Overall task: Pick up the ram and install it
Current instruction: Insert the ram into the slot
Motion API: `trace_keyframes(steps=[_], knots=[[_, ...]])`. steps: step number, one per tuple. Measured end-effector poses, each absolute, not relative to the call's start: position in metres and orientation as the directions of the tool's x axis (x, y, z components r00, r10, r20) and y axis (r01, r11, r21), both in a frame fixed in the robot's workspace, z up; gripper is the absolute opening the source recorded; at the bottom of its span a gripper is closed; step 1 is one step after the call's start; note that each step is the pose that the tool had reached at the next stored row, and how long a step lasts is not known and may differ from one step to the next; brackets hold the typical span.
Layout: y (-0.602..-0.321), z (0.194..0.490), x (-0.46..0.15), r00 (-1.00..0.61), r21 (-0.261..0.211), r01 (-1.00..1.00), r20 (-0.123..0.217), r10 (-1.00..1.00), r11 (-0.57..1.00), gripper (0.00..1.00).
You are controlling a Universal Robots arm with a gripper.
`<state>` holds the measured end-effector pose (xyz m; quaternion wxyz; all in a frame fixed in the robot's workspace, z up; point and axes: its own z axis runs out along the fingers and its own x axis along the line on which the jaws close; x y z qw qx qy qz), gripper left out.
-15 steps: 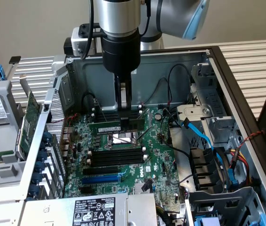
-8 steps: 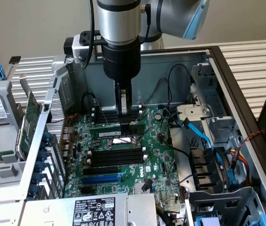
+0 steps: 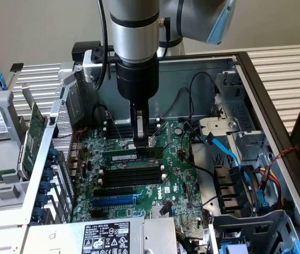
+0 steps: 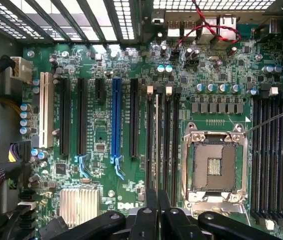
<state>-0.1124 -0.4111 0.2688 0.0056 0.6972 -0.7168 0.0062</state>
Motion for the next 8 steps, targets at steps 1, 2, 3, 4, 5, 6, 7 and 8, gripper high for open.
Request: trace_keyframes(steps=[1, 2, 3, 4, 5, 6, 7, 8], knots=[[-0.4118, 0.2672, -0.1124, -0.028, -0.001, -1.0, 0.016, -0.999, 0.028, 0.12], [-0.4123, 0.2657, -0.1124, -0.028, -0.001, -1.0, 0.015, -0.999, 0.028, 0.12], [-0.4127, 0.2641, -0.1124, -0.029, -0.001, -1.0, 0.013, -0.999, 0.029, 0.12], [-0.4131, 0.2628, -0.1124, -0.029, -0.001, -1.0, 0.012, -0.999, 0.029, 0.12], [-0.4136, 0.2617, -0.1125, -0.03, -0.001, -1.0, 0.011, -0.999, 0.03, 0.12], [-0.4142, 0.2607, -0.1125, -0.03, -0.001, -1.0, 0.01, -0.999, 0.03, 0.12], [-0.4149, 0.2597, -0.1125, -0.031, -0.001, -1.0, 0.008, -0.999, 0.031, 0.12], [-0.4156, 0.2589, -0.1124, -0.031, -0.001, -1.0, 0.007, -0.999, 0.031, 0.12]])
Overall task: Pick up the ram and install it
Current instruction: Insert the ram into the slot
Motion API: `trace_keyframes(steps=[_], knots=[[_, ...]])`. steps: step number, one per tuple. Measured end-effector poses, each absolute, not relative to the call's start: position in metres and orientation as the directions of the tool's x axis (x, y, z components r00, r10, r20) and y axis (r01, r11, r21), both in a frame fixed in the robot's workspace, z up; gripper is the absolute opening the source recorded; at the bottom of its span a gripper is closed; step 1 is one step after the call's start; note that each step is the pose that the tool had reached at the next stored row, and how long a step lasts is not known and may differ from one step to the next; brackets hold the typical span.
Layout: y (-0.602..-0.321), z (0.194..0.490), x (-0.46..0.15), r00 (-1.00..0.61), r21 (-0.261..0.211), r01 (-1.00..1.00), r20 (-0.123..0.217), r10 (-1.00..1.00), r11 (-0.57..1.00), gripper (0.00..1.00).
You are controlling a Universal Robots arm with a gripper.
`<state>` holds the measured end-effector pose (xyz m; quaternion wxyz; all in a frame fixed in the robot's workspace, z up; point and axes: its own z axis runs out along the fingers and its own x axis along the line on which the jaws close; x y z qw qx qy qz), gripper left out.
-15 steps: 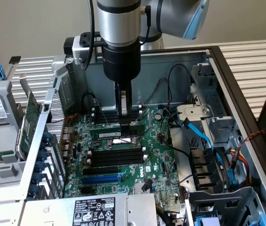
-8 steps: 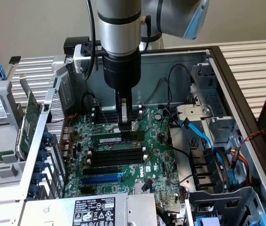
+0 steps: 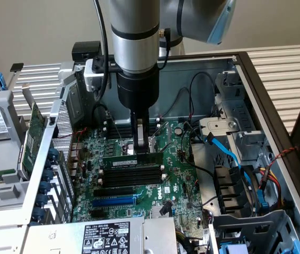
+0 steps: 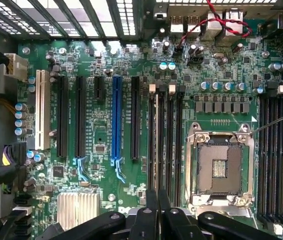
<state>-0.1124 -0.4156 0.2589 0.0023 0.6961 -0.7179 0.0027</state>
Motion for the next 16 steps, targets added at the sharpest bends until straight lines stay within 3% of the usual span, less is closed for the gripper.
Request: trace_keyframes(steps=[16], knots=[[-0.421, 0.2556, -0.1124, -0.032, 0.019, -0.999, 0.001, -0.999, 0.032, 0.12]])
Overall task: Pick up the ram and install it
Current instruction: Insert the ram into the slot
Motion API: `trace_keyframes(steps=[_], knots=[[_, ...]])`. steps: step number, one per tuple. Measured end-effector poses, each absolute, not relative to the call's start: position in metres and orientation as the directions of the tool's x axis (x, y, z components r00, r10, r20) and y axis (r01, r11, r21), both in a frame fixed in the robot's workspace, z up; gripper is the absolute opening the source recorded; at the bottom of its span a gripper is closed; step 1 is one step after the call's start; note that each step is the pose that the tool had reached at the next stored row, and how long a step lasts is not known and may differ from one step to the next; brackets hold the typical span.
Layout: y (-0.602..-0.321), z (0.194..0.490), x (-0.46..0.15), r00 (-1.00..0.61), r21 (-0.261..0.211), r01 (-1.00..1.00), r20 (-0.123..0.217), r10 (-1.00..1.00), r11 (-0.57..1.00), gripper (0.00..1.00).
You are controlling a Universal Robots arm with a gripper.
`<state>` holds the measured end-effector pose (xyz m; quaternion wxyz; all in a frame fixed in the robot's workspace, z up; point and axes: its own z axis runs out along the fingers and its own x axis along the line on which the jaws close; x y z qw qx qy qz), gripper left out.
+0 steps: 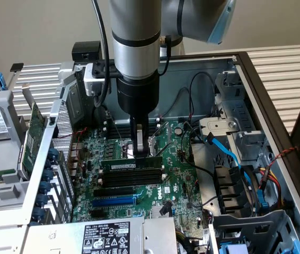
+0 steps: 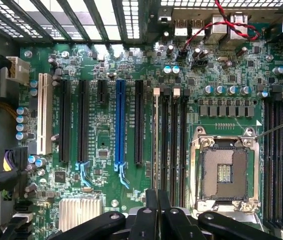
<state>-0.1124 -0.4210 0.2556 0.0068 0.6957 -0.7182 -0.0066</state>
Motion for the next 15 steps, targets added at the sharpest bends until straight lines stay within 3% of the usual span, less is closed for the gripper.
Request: trace_keyframes(steps=[15], knots=[[-0.4176, 0.2544, -0.1124, -0.032, 0.019, -0.999, 0.012, -0.999, 0.032, 0.12]])
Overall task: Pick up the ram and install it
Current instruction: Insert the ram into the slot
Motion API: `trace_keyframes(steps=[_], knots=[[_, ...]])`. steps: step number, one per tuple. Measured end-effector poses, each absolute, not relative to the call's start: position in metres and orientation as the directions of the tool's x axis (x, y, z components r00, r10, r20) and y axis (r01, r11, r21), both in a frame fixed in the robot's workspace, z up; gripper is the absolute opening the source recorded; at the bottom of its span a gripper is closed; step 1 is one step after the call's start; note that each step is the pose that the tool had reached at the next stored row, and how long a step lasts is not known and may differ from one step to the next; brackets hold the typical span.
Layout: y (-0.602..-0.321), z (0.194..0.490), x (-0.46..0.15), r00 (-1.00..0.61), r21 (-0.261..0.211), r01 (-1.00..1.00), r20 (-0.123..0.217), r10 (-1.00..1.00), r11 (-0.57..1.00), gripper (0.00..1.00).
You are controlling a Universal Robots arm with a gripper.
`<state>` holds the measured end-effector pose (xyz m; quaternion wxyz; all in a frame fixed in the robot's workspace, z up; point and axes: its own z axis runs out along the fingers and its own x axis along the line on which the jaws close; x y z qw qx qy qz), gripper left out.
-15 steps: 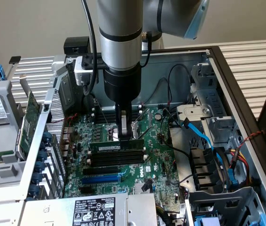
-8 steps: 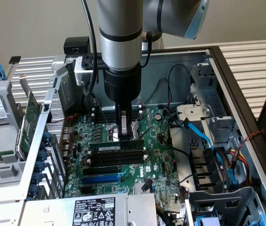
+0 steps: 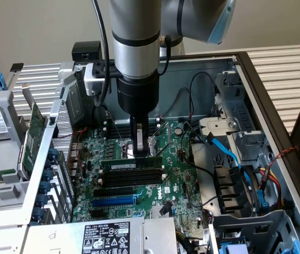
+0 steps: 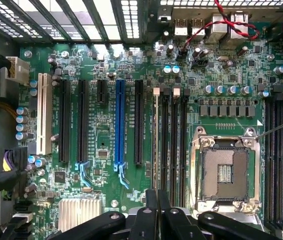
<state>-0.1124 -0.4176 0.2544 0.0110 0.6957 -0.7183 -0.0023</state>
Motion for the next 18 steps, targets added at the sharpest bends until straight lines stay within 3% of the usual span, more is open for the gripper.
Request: trace_keyframes(steps=[6, 18], knots=[[-0.4164, 0.2531, -0.1124, -0.031, 0.018, -0.999, 0.025, -0.999, 0.032, 0.12], [-0.4165, 0.2505, -0.1127, -0.031, 0.018, -0.999, 0.012, -0.999, 0.031, 0.12]])
